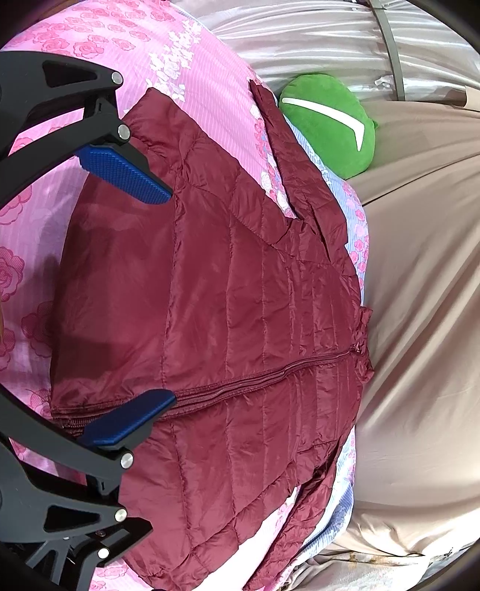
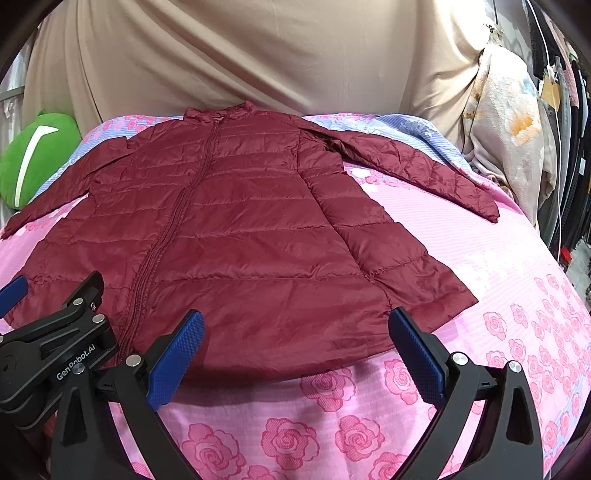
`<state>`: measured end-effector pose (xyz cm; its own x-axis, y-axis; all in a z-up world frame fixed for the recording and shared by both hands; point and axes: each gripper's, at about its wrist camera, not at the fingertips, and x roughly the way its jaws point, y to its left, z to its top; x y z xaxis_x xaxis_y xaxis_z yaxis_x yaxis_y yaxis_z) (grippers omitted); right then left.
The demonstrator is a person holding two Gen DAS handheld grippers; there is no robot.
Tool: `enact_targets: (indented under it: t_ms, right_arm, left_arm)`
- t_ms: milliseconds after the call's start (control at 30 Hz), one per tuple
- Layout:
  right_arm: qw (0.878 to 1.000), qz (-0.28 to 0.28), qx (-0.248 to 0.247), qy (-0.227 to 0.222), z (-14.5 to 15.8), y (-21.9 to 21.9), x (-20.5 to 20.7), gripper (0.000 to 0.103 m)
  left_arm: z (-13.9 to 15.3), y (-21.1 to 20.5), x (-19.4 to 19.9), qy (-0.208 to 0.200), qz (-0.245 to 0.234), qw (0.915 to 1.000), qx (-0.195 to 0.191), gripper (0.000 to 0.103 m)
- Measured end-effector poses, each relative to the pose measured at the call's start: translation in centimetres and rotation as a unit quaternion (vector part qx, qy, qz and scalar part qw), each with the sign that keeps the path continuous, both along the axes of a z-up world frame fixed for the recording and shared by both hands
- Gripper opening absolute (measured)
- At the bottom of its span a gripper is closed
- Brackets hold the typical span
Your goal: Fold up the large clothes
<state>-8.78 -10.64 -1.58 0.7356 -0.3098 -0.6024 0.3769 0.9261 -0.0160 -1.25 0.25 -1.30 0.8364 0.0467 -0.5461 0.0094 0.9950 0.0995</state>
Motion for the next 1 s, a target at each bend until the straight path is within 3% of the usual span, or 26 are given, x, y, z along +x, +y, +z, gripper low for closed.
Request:
enact_targets:
  t_ms: [1000]
  right_arm:
    - [1.0,0.003,0.004,0.007,-0.38,-0.25,0.15,0.098]
  left_arm:
    - [-0.33,-0.05,-0.16,0.004,0.001,1.0,-0.001,0.098]
